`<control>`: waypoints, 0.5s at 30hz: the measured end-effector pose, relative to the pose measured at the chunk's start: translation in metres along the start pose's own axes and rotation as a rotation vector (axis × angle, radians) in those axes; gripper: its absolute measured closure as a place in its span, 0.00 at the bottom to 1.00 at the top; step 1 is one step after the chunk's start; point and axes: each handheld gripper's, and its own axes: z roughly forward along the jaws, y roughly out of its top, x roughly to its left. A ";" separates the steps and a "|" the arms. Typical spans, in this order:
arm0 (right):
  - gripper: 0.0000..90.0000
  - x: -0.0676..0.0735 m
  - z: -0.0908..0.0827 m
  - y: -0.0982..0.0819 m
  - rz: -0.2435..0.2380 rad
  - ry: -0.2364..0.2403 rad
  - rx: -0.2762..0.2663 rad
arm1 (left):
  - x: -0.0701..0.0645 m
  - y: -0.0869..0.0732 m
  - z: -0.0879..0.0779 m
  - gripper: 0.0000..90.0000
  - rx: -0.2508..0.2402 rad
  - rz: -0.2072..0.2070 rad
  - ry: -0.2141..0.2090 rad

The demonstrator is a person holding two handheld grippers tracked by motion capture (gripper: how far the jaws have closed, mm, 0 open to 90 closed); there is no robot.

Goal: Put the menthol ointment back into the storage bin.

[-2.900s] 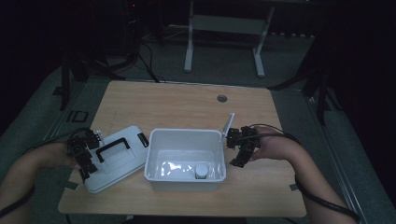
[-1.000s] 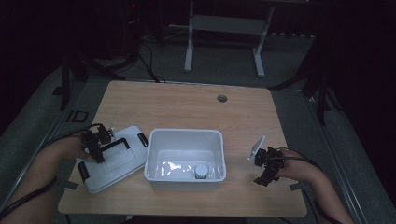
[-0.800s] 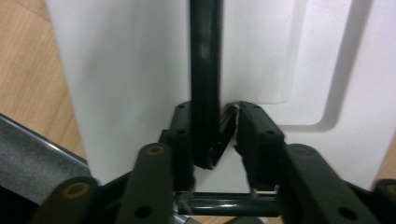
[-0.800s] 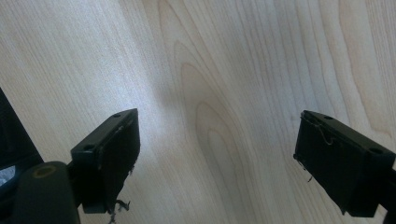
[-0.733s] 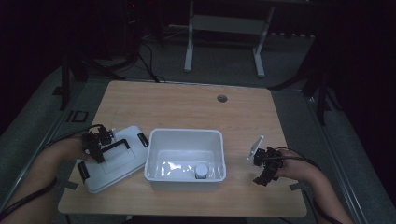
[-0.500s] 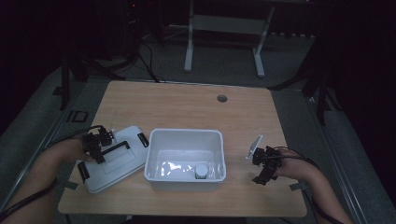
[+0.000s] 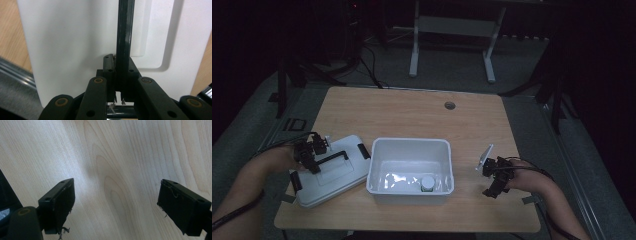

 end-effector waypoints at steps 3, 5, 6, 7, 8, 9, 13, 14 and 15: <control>0.15 0.001 0.000 0.001 -0.003 0.000 -0.001 | -0.001 -0.005 -0.006 0.93 -0.003 0.002 0.002; 0.16 0.000 -0.001 0.001 -0.002 0.001 -0.003 | -0.001 -0.008 -0.010 0.93 -0.006 -0.003 0.006; 0.15 0.000 0.000 0.001 -0.003 0.001 -0.003 | -0.001 -0.009 -0.012 0.93 -0.004 -0.006 0.004; 0.15 0.000 0.000 0.001 0.000 0.003 -0.003 | -0.001 -0.011 -0.015 0.93 -0.003 -0.008 0.012; 0.15 0.000 0.000 0.001 0.002 0.006 -0.002 | -0.001 -0.011 -0.017 0.93 -0.001 -0.012 0.011; 0.15 0.000 0.000 0.001 0.001 0.005 0.000 | -0.002 -0.012 -0.020 0.93 0.000 -0.009 0.016; 0.16 0.000 0.000 0.000 0.000 0.006 0.000 | -0.003 -0.017 -0.038 0.93 -0.002 -0.011 0.035; 0.15 0.000 -0.001 0.000 0.000 0.004 0.000 | -0.003 -0.018 -0.044 0.93 -0.006 -0.010 0.035; 0.16 0.000 -0.001 0.000 0.003 0.003 0.000 | -0.004 -0.019 -0.050 0.93 -0.010 -0.008 0.045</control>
